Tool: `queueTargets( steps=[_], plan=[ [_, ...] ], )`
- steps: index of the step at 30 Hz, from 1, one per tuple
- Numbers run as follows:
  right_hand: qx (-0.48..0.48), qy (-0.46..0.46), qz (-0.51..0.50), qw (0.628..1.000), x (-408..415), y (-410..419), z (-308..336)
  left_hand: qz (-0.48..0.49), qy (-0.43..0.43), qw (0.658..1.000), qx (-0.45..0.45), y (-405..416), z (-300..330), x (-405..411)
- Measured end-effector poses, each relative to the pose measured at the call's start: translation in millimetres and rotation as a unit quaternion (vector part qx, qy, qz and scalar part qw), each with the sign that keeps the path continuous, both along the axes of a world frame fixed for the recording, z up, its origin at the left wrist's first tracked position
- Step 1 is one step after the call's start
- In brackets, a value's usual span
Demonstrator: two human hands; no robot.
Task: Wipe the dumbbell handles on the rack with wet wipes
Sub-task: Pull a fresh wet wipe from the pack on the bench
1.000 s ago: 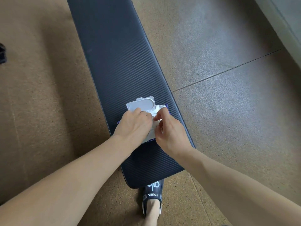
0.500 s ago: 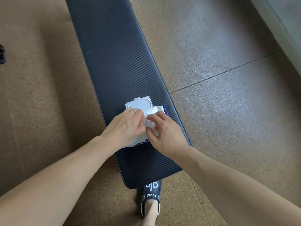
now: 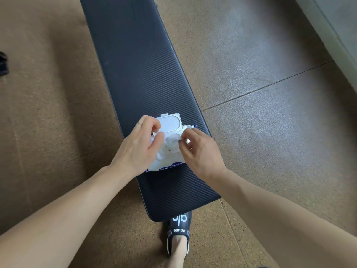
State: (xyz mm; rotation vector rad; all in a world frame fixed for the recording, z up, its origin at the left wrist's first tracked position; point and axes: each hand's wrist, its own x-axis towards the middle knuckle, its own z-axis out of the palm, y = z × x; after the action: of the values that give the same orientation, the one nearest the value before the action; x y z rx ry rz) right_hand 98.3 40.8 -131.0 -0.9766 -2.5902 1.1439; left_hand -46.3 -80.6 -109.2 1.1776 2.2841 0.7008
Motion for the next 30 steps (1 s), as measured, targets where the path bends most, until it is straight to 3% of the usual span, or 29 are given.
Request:
queueTargets(
  steps=[5,10,16,22,24,27,30],
  plan=[
    [-0.158,0.041,-0.177,0.971,-5,3,25,-0.068,0.036,0.989,-0.13,-8,2,2],
    [-0.208,0.09,-0.341,0.912,-19,22,37,-0.127,0.131,0.976,-0.121,-5,-2,13],
    [-0.172,0.069,-0.35,0.918,-7,41,41,-0.21,0.197,0.953,-0.099,11,-10,26],
    [-0.2,0.069,-0.339,0.917,20,35,38,-0.285,0.247,0.921,-0.098,22,-7,28],
    [-0.225,0.084,-0.337,0.911,29,35,41,-0.247,0.266,0.927,-0.091,24,0,25],
    [-0.253,0.083,-0.339,0.902,38,37,44,-0.066,0.269,0.951,-0.14,30,10,17],
    [-0.269,0.068,-0.338,0.899,40,35,46,-0.005,0.14,0.955,-0.262,41,17,9]
  ],
)
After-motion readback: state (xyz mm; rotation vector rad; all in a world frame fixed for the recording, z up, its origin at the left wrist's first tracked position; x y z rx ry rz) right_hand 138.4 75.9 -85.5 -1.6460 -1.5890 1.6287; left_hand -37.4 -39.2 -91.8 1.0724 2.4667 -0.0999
